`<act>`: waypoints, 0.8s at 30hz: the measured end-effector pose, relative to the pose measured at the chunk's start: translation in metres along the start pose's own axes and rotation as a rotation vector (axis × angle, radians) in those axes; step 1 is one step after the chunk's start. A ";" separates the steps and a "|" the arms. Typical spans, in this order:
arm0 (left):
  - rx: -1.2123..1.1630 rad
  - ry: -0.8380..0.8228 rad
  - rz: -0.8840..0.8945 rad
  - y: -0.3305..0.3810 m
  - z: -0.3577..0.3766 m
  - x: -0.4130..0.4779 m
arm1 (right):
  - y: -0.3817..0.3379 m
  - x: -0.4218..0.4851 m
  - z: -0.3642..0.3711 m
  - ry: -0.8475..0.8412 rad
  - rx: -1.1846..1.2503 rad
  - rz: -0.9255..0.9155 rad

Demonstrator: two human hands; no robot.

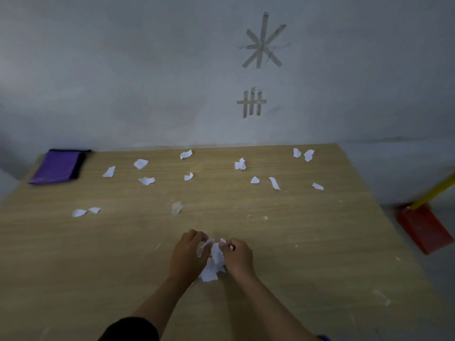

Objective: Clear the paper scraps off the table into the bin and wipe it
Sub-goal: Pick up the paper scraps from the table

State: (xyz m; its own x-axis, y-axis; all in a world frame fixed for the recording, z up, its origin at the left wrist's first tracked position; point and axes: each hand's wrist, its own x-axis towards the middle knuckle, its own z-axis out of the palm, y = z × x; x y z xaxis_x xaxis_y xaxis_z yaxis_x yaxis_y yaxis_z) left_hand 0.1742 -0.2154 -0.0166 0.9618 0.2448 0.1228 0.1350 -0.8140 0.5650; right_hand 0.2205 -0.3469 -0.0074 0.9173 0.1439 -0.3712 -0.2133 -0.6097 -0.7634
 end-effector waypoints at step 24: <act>0.090 -0.036 0.079 0.076 0.050 0.119 | 0.046 0.099 -0.130 0.363 -0.447 -0.035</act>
State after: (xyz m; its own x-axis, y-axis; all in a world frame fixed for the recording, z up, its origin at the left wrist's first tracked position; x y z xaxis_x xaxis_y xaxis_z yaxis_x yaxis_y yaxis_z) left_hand 0.3105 -0.2746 0.0001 0.9779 0.1606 0.1340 0.0779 -0.8743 0.4791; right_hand 0.3449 -0.4620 -0.0109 0.9948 -0.0586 -0.0837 -0.0899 -0.8911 -0.4448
